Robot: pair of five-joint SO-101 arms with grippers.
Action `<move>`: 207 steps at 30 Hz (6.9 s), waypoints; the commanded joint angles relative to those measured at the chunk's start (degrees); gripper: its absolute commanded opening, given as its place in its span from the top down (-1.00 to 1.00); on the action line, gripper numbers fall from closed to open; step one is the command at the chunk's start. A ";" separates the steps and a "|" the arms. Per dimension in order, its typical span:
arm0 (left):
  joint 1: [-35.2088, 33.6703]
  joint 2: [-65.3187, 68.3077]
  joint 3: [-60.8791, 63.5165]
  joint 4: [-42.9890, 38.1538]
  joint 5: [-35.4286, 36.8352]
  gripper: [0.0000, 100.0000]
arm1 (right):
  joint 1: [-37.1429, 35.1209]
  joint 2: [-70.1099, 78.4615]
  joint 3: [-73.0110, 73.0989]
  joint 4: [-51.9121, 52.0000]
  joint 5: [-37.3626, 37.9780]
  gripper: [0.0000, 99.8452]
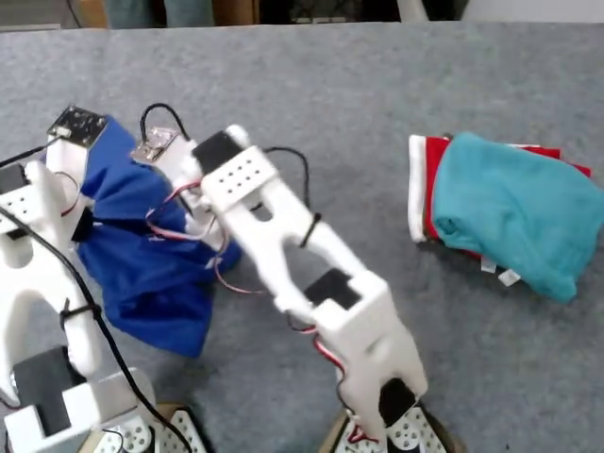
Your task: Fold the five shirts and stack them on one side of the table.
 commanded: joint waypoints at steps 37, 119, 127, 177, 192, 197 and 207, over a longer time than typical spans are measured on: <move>-5.76 -3.78 6.20 -7.30 6.95 0.94 | 36.75 6.73 -20.09 6.51 12.66 0.97; 3.03 -14.15 -22.29 27.52 44.22 0.38 | 41.76 -23.34 -18.33 6.51 8.09 0.88; -39.16 -14.77 13.85 5.19 32.26 0.38 | 11.08 -21.67 -4.53 2.29 15.91 0.80; 46.55 -14.59 20.35 -5.01 36.48 0.37 | 42.29 42.68 -60.62 -9.93 -4.66 0.97; 45.32 1.14 28.97 -38.59 56.18 0.95 | 44.04 43.38 -63.25 -9.49 -4.75 0.97; 33.10 5.71 18.51 -30.24 53.10 0.94 | 43.96 43.38 -63.25 -9.49 -4.75 0.97; 14.81 6.42 -4.26 -9.32 25.49 0.94 | 43.52 42.68 -63.16 -7.91 -4.13 0.97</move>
